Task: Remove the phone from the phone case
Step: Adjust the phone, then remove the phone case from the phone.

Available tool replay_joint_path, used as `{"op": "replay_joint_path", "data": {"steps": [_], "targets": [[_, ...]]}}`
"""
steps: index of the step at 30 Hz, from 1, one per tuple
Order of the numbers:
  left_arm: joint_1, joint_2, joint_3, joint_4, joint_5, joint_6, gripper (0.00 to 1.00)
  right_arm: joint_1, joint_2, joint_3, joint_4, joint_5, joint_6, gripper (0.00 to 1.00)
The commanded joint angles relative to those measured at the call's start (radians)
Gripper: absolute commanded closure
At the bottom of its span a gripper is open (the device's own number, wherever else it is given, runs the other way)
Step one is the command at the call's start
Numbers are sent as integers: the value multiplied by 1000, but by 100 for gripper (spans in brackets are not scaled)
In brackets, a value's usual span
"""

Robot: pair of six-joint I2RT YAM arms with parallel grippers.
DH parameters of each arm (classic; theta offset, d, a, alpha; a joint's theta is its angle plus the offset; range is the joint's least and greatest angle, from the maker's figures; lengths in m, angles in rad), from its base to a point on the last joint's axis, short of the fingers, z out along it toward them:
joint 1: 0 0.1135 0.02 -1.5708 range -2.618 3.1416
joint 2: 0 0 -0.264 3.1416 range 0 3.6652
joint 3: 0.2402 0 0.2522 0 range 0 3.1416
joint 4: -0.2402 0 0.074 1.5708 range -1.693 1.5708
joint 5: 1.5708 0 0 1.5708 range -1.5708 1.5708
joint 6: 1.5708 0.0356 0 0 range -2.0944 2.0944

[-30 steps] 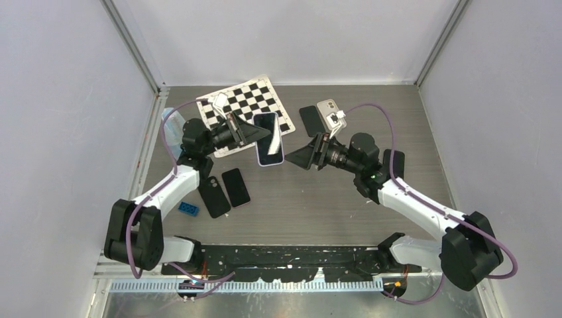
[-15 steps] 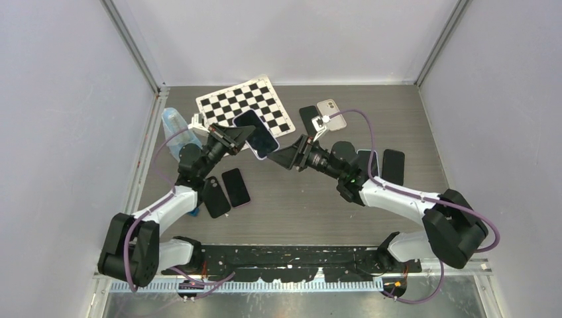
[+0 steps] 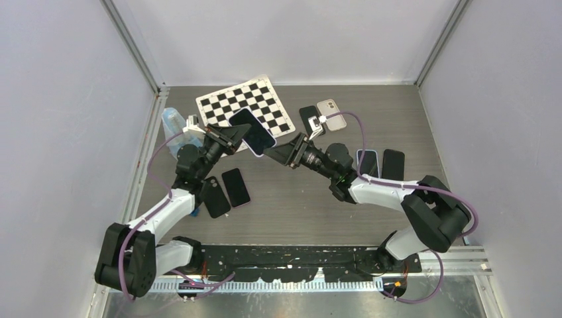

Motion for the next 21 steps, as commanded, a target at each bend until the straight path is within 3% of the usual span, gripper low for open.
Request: {"op": "replay_joint_path", "data": {"steps": [1, 14, 21], "targets": [[-2, -36, 38, 67, -5, -33, 100, 21, 16, 26, 92, -25, 7, 41], [-2, -34, 60, 6, 21, -46, 100, 49, 85, 65, 91, -66, -8, 59], [-2, -48, 126, -128, 76, -16, 100, 84, 68, 77, -34, -20, -157, 75]]}}
